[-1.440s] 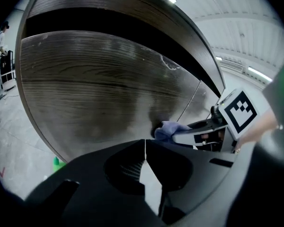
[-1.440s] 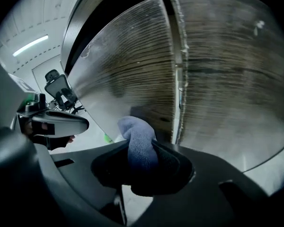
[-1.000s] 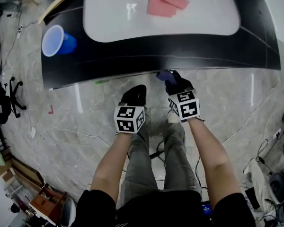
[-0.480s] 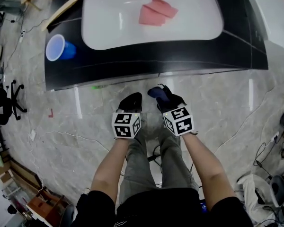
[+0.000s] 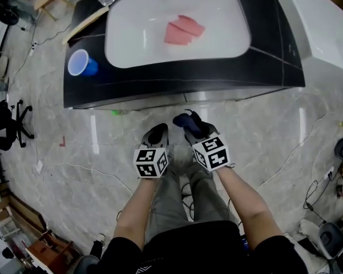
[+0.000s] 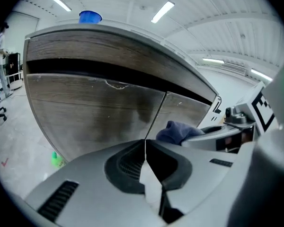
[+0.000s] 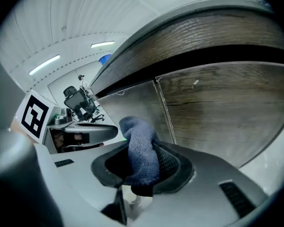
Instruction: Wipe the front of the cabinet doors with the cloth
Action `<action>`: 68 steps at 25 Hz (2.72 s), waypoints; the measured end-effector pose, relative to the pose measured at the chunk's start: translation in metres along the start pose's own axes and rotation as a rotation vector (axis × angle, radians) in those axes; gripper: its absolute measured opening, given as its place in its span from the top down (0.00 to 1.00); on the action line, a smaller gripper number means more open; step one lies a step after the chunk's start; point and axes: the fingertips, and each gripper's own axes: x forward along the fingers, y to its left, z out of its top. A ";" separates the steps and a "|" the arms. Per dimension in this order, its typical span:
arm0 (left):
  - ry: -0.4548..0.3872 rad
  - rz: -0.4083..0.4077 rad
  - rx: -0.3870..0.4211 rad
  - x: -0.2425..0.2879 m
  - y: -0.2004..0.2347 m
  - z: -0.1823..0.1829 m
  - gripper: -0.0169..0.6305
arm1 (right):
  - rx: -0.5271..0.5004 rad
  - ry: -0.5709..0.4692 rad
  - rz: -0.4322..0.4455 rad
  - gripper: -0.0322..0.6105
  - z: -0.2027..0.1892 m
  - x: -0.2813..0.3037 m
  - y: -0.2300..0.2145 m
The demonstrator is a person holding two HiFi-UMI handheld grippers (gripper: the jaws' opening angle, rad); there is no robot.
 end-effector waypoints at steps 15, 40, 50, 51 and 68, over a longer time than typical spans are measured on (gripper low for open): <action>-0.048 -0.028 -0.058 -0.022 0.025 0.015 0.95 | 0.001 -0.033 -0.067 0.77 0.034 -0.006 0.021; -0.076 0.009 -0.037 0.002 -0.010 0.029 0.95 | 0.006 -0.144 -0.094 0.77 0.075 -0.022 -0.053; -0.112 0.005 -0.031 0.029 -0.080 0.039 0.95 | 0.028 -0.160 -0.127 0.77 0.060 -0.079 -0.124; -0.114 0.004 -0.028 0.032 -0.087 0.040 0.95 | 0.033 -0.163 -0.133 0.77 0.058 -0.085 -0.133; -0.100 -0.107 0.042 0.103 -0.214 0.046 0.95 | 0.118 -0.212 -0.264 0.77 0.028 -0.186 -0.265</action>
